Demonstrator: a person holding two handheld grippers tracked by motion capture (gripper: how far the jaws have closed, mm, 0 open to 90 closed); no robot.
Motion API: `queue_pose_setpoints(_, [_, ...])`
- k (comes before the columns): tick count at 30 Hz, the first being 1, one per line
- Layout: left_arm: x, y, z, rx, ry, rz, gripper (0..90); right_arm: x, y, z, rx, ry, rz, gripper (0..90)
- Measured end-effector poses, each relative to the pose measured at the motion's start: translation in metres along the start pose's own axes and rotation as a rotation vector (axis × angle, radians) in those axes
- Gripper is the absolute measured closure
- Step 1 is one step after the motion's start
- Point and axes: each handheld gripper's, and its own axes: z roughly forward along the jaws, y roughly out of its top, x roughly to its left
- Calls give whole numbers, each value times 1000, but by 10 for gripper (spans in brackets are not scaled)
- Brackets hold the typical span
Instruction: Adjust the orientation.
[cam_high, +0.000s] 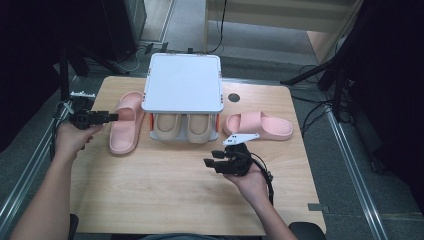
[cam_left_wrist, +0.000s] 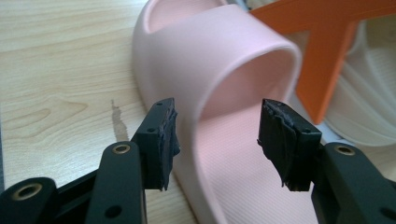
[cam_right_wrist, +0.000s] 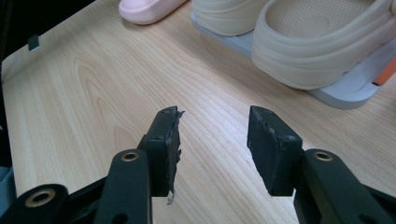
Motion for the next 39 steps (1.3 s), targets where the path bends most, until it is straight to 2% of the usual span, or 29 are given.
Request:
queue_pose_setpoints(4, [6,1,8,-3,3,-30,473,1,-4,-1,2,-5,4,546])
queue_pose_setpoints(5, [7,1,11,-9,6,-28,474,1,-5,-3,3,-9,12,545])
queue_pose_setpoints(9, [7,3,23,19,6,-22,479,1,-9,-9,-4,-27,24,545])
queue_pose_setpoints(13, [10,5,32,30,19,-33,502,-1,-13,-13,-10,-40,40,544])
queue_pose_setpoints(15, [11,5,35,37,47,-35,523,0,-15,-15,-13,-46,42,543])
queue_pose_setpoints(16, [12,5,36,30,47,-28,540,0,-16,-16,-12,-49,46,543])
queue_pose_setpoints(17, [13,5,37,27,39,-30,560,0,-16,-17,-14,-50,49,543])
queue_pose_setpoints(26, [12,8,37,32,64,-26,643,-1,-20,-23,-24,-64,64,542])
queue_pose_setpoints(30, [12,9,35,37,90,-14,700,-2,-20,-22,-25,-63,62,542])
queue_pose_setpoints(33, [14,10,33,41,105,-36,769,-1,-20,-21,-24,-64,63,540])
queue_pose_setpoints(35, [17,10,32,44,100,-46,808,-1,-20,-21,-24,-62,65,539])
queue_pose_setpoints(37, [16,11,32,51,97,-56,807,-2,-20,-22,-22,-65,71,538])
queue_pose_setpoints(39, [14,12,32,59,113,-56,817,-3,-20,-22,-25,-63,72,537])
